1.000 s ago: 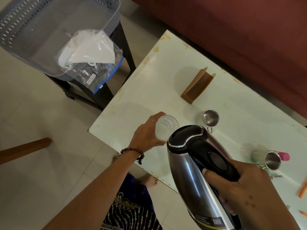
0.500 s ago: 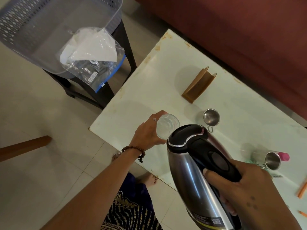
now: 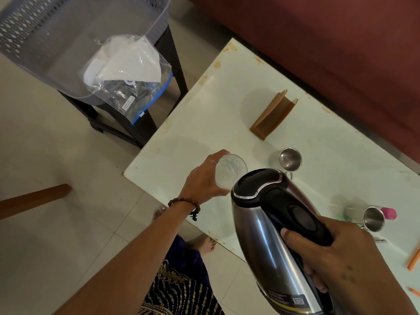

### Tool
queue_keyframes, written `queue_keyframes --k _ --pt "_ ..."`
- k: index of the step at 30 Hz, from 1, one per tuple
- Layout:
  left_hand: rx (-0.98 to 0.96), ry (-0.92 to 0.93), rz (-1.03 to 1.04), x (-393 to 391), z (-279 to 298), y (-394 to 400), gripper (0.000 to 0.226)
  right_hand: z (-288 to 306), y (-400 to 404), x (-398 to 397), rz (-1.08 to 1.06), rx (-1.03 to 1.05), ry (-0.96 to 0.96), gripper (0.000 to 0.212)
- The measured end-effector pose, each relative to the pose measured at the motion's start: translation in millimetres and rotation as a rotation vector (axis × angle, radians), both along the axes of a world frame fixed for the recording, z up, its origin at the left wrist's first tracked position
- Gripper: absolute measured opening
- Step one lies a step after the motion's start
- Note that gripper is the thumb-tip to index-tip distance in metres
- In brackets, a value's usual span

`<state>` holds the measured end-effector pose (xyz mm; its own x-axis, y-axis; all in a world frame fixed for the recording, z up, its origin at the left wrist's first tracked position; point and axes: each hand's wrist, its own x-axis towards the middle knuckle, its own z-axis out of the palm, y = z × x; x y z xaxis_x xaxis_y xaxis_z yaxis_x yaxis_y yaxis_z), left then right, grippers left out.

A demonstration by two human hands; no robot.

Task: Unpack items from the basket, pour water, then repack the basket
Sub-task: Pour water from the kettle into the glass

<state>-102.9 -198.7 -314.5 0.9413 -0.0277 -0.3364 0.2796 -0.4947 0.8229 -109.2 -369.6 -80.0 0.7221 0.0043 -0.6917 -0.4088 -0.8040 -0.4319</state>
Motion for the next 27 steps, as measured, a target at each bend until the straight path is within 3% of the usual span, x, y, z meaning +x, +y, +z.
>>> queue_keyframes --k 15,27 --pt "-0.010 0.005 0.012 0.4 5.1 0.0 0.085 -2.8 0.6 0.6 -0.035 0.066 0.016 0.022" --pt "-0.010 -0.023 -0.004 0.4 2.1 -1.0 0.086 -7.4 -0.3 -0.2 0.025 0.045 -0.006 0.019"
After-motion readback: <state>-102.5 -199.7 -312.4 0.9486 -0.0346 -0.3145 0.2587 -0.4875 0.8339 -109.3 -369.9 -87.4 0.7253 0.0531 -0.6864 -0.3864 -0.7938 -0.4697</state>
